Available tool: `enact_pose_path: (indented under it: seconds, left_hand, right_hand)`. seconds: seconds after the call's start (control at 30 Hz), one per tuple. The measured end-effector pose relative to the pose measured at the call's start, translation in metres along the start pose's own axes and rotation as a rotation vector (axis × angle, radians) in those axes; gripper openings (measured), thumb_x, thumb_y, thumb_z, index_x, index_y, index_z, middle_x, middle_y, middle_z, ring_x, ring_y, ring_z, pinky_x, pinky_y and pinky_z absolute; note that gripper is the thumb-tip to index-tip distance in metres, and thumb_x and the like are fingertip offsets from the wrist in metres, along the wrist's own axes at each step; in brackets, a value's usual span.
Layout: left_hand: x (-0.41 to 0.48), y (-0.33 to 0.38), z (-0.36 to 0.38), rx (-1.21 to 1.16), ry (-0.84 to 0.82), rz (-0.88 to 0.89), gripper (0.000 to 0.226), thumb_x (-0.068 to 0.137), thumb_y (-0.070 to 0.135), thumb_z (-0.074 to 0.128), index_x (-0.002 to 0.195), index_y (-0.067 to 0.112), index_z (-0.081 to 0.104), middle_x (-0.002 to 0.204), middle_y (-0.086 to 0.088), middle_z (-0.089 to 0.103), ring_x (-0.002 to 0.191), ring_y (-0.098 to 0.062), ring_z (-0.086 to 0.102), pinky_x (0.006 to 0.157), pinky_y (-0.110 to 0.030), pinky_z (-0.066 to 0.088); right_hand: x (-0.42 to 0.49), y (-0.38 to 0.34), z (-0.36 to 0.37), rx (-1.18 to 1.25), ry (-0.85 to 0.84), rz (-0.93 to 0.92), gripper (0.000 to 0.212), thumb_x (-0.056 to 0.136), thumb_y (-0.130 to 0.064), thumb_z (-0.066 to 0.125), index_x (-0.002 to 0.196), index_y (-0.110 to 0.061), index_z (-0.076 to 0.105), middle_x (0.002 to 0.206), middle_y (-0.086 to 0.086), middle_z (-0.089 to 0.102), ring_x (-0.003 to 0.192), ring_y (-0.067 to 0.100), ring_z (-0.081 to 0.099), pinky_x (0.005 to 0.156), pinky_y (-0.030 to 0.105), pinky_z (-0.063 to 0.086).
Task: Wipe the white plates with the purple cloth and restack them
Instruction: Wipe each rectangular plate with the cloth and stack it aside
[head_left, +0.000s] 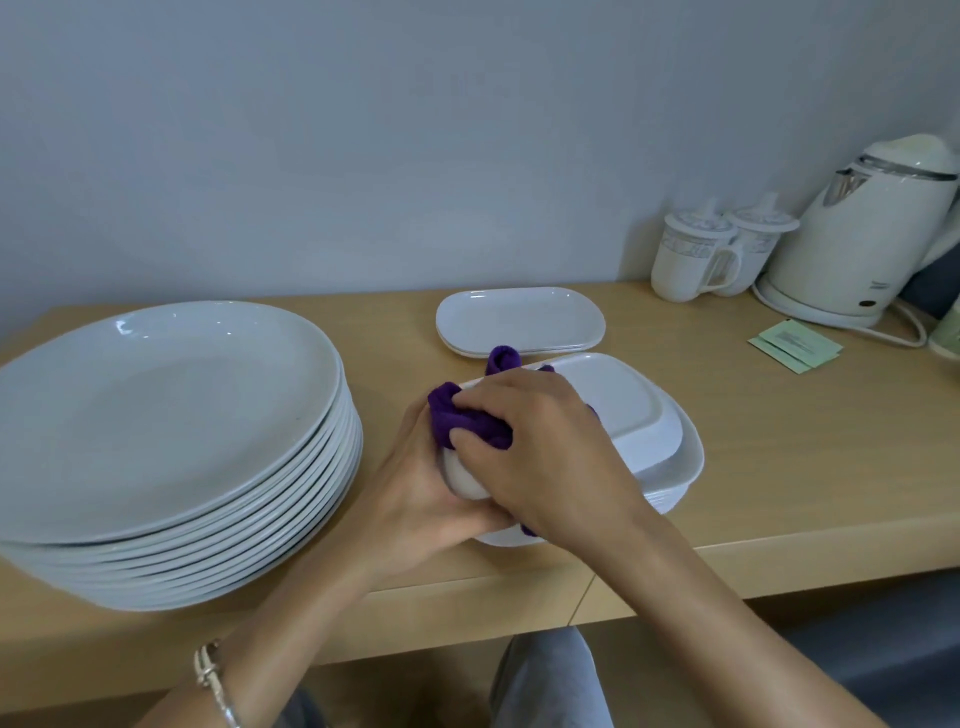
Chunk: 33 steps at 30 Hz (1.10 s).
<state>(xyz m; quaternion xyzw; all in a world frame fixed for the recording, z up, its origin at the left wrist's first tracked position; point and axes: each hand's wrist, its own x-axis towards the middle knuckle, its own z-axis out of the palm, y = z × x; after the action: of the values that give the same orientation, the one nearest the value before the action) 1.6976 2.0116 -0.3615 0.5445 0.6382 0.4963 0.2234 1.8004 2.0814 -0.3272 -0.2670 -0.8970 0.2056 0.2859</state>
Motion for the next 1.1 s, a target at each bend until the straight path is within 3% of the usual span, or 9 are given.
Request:
enact_pose_path:
  seconds: [0.07,0.27,0.4,0.47,0.63,0.8,0.9,0.97,1.1]
  left_hand:
    - [-0.002,-0.008,-0.001,0.004,0.015,-0.055,0.073,0.044,0.049,0.080,0.103,0.068,0.040,0.120,0.028,0.049,0.113,0.009,0.053,0.085,-0.010,0.045]
    - [-0.006,-0.023,-0.007,0.057,-0.057,-0.158,0.121,0.043,0.063,0.073,0.148,0.042,0.018,0.147,0.031,0.023,0.134,0.011,0.029,0.107,-0.016,0.030]
    - [-0.004,-0.023,-0.004,0.035,-0.065,-0.153,0.121,0.044,0.061,0.074,0.149,0.041,0.018,0.149,0.029,0.024,0.135,0.009,0.029,0.110,-0.019,0.031]
    - [-0.003,-0.024,-0.002,0.008,-0.062,-0.130,0.114,0.045,0.057,0.076,0.145,0.043,0.022,0.148,0.026,0.027,0.134,0.009,0.033,0.107,-0.014,0.033]
    - [-0.001,-0.021,0.002,-0.104,-0.023,-0.071,0.090,0.045,0.036,0.085,0.121,0.044,0.039,0.118,0.029,0.056,0.112,0.006,0.058,0.086,-0.011,0.046]
    - [-0.004,-0.022,0.012,-0.148,-0.028,-0.063,0.126,0.039,0.033,0.091,0.145,0.035,0.023,0.130,0.026,0.052,0.119,-0.002,0.058,0.095,-0.032,0.052]
    - [0.000,-0.017,0.013,-0.102,-0.004,-0.022,0.087,0.042,0.031,0.087,0.114,0.057,0.046,0.117,0.021,0.061,0.108,-0.004,0.064,0.087,-0.033,0.056]
    - [0.000,-0.014,0.009,-0.059,0.004,-0.013,0.076,0.045,0.036,0.083,0.100,0.072,0.044,0.115,0.023,0.060,0.106,-0.001,0.062,0.089,-0.028,0.055]
    - [-0.001,-0.016,0.006,0.007,0.015,-0.024,0.088,0.044,0.048,0.082,0.121,0.054,0.038,0.129,0.018,0.050,0.118,0.003,0.054,0.098,-0.024,0.049]
  right_hand:
    - [-0.005,0.003,0.007,-0.042,0.064,0.020,0.032,0.079,-0.032,0.055,0.106,-0.022,0.071,0.105,-0.005,0.067,0.103,0.023,0.054,0.085,0.037,0.047]
    - [-0.002,0.053,-0.034,-0.161,0.173,0.223,0.026,0.081,-0.025,0.065,0.106,-0.026,0.071,0.107,-0.003,0.066,0.108,0.027,0.053,0.090,0.033,0.041]
    - [-0.005,0.052,-0.034,-0.200,0.193,0.289,0.026,0.083,-0.025,0.062,0.107,-0.025,0.070,0.109,-0.002,0.065,0.108,0.029,0.051,0.088,0.036,0.042]
    - [-0.006,0.031,-0.017,-0.194,0.194,0.169,0.024,0.078,-0.023,0.061,0.099,-0.023,0.072,0.099,0.001,0.068,0.096,0.032,0.056,0.083,0.038,0.045]
    - [-0.010,-0.002,0.011,-0.147,0.095,0.028,0.036,0.076,-0.033,0.051,0.102,-0.020,0.071,0.100,0.001,0.068,0.091,0.030,0.057,0.080,0.035,0.049]
    - [-0.013,0.004,0.005,-0.076,0.075,0.090,0.037,0.078,-0.033,0.052,0.109,-0.023,0.069,0.113,-0.004,0.063,0.108,0.026,0.051,0.091,0.024,0.035]
    - [-0.013,0.003,0.007,-0.089,0.050,0.074,0.039,0.080,-0.035,0.050,0.113,-0.024,0.068,0.116,-0.003,0.061,0.109,0.026,0.048,0.093,0.027,0.035]
    - [-0.015,0.003,0.006,-0.136,0.034,0.045,0.039,0.083,-0.038,0.048,0.114,-0.023,0.066,0.117,-0.001,0.060,0.108,0.028,0.048,0.092,0.034,0.041]
    - [-0.015,-0.003,0.009,-0.350,0.091,0.020,0.036,0.084,-0.038,0.042,0.099,-0.021,0.069,0.100,0.002,0.065,0.091,0.029,0.058,0.070,0.036,0.050]
